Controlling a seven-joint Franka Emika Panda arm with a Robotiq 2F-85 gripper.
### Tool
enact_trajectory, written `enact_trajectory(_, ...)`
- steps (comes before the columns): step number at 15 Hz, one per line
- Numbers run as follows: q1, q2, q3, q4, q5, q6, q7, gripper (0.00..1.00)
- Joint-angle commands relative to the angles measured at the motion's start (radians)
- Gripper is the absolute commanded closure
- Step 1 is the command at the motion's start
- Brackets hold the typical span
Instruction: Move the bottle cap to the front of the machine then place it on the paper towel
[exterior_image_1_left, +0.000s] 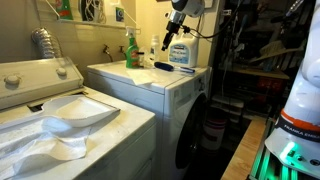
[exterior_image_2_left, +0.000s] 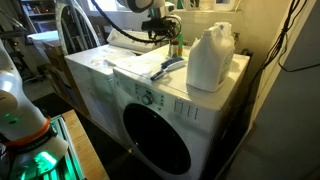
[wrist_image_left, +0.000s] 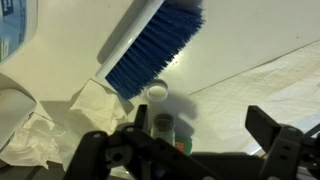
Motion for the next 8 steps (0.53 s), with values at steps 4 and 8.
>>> enact_trajectory(4, -0.038, 0.057, 0.036, 0.057, -0.008, -0.019, -0.039, 0.00)
enact_trajectory(8, -0.080, 0.159, 0.069, 0.145, 0.047, -0.033, -0.205, 0.00)
